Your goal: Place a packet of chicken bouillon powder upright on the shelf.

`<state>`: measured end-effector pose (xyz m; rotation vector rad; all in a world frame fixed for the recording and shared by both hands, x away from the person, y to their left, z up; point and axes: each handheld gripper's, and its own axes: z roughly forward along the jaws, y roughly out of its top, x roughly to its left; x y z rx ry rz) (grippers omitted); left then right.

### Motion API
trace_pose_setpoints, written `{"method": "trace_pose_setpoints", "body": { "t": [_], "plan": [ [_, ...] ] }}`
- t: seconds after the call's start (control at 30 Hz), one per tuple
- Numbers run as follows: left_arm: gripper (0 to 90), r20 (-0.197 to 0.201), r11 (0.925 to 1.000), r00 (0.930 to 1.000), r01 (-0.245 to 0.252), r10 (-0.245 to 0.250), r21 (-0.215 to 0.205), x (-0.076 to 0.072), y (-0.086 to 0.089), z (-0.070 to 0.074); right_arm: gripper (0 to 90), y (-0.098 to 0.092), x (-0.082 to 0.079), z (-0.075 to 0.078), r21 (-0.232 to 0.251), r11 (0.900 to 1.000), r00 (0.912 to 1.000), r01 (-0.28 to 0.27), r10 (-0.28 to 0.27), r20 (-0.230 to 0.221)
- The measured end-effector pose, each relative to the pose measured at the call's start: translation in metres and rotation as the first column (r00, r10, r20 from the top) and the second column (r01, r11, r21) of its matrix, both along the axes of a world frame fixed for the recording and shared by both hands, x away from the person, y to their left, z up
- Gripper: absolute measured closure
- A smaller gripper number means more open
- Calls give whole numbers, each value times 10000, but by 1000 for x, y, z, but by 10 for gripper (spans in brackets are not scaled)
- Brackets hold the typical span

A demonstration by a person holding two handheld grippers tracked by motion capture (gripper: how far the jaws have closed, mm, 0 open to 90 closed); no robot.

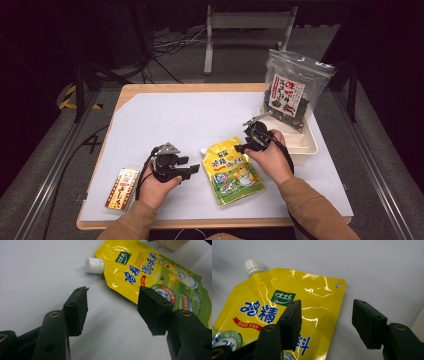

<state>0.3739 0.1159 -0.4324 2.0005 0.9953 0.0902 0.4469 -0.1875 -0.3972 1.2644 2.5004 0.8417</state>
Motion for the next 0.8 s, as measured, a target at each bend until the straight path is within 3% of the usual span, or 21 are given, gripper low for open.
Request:
{"method": "trace_pose_setpoints", "body": {
  "t": [0.1,0.17,0.23,0.8],
  "plan": [
    [421,-47,10000,10000,22,-23,-55,0,-1,-1,384,1,1,-3,-26,10000,10000,22,-22,27],
    [415,-14,10000,10000,76,-76,-64,0,-2,-3,382,3,3,-6,-304,9995,9998,45,-40,169],
    [403,-26,9997,9999,126,-126,-208,0,-3,-5,373,4,4,-7,-143,9998,9999,136,-136,16],
    [402,-529,9996,9983,247,-253,-121,0,-13,-12,346,0,10,-20,563,9958,9941,716,-666,-856]
  ]
}}
